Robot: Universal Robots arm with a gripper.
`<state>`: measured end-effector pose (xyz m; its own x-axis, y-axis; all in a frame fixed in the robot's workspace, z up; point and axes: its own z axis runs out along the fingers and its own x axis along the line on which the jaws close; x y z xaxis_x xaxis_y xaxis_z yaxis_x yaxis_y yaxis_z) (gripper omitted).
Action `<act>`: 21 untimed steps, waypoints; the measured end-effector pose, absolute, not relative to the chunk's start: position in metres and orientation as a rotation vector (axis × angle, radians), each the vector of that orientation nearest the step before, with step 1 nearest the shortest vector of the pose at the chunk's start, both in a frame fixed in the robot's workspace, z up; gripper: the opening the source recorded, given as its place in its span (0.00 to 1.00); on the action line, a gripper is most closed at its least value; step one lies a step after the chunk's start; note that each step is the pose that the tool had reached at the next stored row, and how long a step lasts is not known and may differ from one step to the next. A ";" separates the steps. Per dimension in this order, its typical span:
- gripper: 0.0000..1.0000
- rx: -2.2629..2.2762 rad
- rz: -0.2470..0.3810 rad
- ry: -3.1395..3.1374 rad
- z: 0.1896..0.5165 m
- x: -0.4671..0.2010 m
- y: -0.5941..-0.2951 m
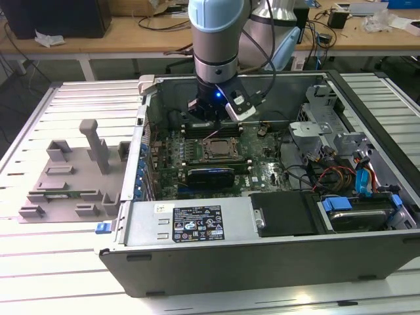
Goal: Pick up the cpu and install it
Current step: 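Install the first cpu locking lever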
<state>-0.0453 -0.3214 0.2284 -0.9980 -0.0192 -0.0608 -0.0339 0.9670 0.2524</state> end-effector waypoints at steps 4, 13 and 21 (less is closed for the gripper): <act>0.11 0.000 0.392 3.055 0.223 -0.045 -0.320; 0.11 0.013 0.385 3.044 0.213 -0.045 -0.316; 0.11 0.095 0.367 3.029 0.206 -0.045 -0.314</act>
